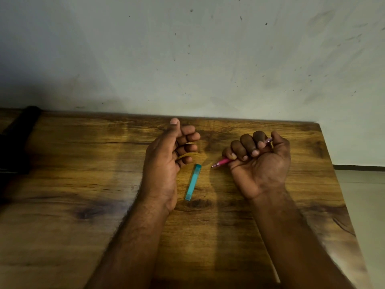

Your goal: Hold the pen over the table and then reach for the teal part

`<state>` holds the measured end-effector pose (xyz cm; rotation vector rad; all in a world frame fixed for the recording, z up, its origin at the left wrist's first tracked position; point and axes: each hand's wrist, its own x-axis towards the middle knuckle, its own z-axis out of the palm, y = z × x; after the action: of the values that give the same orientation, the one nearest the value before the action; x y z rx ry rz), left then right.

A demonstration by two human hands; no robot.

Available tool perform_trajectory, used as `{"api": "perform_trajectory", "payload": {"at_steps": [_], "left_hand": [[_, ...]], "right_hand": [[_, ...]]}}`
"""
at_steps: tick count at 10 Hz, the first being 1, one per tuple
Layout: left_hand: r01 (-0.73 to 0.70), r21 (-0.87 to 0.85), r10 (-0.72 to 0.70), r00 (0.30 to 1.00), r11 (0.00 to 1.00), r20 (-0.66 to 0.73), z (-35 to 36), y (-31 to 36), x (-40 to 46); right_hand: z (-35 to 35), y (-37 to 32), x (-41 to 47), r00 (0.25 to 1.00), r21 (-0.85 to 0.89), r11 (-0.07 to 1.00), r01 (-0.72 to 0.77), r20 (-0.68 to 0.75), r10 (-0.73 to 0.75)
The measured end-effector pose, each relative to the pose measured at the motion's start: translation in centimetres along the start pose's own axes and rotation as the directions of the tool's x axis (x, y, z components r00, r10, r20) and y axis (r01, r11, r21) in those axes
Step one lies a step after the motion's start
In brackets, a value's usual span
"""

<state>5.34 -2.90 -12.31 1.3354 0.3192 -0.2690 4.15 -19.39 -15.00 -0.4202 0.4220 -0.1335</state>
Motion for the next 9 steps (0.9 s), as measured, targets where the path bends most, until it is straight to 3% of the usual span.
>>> {"api": "perform_trajectory", "payload": {"at_steps": [9], "left_hand": [[0.019,-0.011,-0.019,1.000,1.000,0.000,0.32,0.10,-0.25]], "right_hand": [[0.05,0.01,0.00,1.000,0.036,0.999,-0.027,0.016,0.027]]}}
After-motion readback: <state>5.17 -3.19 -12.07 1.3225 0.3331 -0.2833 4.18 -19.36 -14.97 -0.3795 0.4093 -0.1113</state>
